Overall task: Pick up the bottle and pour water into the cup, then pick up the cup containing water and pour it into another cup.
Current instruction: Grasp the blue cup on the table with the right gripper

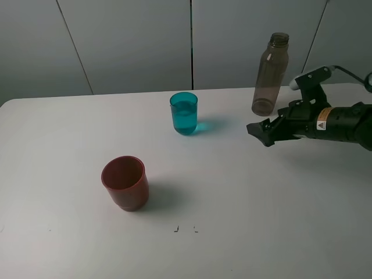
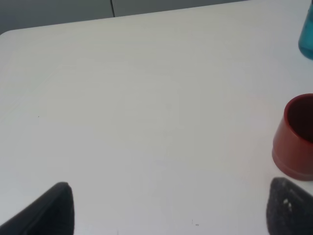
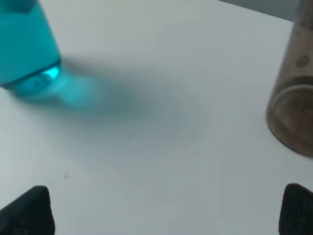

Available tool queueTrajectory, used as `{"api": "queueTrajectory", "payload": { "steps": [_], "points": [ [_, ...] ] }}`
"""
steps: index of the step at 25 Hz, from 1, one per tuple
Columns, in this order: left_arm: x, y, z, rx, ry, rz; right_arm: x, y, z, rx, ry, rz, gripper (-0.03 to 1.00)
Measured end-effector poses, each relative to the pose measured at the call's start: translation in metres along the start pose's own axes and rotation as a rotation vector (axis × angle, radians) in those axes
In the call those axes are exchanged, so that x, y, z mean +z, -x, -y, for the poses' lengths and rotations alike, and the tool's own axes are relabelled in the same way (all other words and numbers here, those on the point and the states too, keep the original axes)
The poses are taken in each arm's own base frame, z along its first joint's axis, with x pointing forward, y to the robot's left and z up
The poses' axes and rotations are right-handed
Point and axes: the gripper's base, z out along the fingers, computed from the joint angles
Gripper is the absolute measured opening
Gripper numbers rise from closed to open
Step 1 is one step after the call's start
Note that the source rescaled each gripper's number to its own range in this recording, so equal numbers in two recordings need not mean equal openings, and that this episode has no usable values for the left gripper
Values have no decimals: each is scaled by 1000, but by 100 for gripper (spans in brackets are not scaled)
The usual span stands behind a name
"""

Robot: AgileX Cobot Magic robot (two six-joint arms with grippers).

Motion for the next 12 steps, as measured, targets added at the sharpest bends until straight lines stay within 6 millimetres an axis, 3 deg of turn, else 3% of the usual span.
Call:
{"api": "queueTrajectory", "payload": {
  "steps": [5,12],
  "points": [
    [0,0,0,0,0,0,5,6,-18,-102,66,28,97],
    [0,0,0,0,0,0,6,11,-23,-153,86,69,97]
  ]
}}
